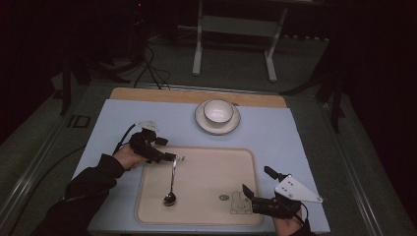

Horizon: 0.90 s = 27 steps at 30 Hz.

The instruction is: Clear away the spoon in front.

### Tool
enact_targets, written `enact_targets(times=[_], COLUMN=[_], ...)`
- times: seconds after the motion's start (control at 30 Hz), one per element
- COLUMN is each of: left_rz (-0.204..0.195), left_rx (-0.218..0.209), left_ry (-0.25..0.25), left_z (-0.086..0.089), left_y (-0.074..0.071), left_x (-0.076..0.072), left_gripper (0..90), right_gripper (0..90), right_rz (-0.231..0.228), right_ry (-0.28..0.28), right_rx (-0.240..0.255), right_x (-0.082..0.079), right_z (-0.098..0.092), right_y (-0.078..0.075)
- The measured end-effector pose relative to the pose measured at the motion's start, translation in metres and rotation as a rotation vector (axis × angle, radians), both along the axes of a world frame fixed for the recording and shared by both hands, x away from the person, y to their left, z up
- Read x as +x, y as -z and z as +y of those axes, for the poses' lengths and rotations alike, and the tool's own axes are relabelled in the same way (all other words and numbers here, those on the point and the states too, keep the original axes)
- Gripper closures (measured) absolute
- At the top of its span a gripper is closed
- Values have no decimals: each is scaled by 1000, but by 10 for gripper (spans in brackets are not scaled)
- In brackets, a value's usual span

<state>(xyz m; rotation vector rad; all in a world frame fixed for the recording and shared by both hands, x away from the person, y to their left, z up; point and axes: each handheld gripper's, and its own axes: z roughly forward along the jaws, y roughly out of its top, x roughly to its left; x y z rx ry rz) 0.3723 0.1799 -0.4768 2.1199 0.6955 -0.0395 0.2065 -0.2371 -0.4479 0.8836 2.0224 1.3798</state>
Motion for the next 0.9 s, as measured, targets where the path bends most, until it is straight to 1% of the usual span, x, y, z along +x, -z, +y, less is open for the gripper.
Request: enact_targets(times=[0.07, 0.17, 0.2, 0.23, 0.27, 0.4, 0.47, 0.53, 0.57, 0.6, 0.7, 0.73, 0.77, 0.87, 0.9], left_rz=[-18, -39, -48, -48, -68, -98, -106, -121, -121, -127, -139, -139, -134, -147, -146], left_rx=[-13, -23, -20, -20, -29, -69, -90, -96, -95, -87, -83, -83, -83, -86, -90], left_ry=[4, 10, 11, 11, 12, -31, -38, -44, -39, -41, -39, -39, -45, -69, -72], left_z=[0, -1, -2, -2, -1, 2, 4, 5, 5, 5, 7, 7, 8, 10, 12], left_y=[-5, -12, -14, -14, -19, -29, -34, -38, -39, -40, -42, -42, -42, -41, -41], left_x=[-6, -14, -18, -18, -23, -32, -37, -44, -47, -50, -59, -59, -64, -71, -73], left_gripper=[90, 33, 21, 21, 21, 21, 21, 21, 22, 22, 22, 22, 22, 22, 22], right_gripper=[118, 117, 118, 118, 118, 118, 117, 118, 118, 117, 118, 118, 118, 118, 118], right_rz=[1, 1, 1, 1, 1, -1, -1, -1, -2, -1, -1, -1, -1, -1, -2], right_ry=[1, -1, -1, -1, -2, -2, -1, -1, -1, -1, -1, -1, -1, 0, 0], right_rx=[1, 0, 0, 0, -1, -2, -3, -3, -3, -3, -2, -2, -4, -4, -5], right_x=[0, 0, 0, 0, 1, 0, 0, 0, 0, 0, 0, 0, 0, 0, 0], right_z=[0, 0, 1, 1, 1, 1, 1, 1, 1, 1, 1, 1, 1, 1, 1], right_y=[0, 0, 0, 0, 0, 0, 0, 0, 0, 0, 0, 0, 0, 0, 0])
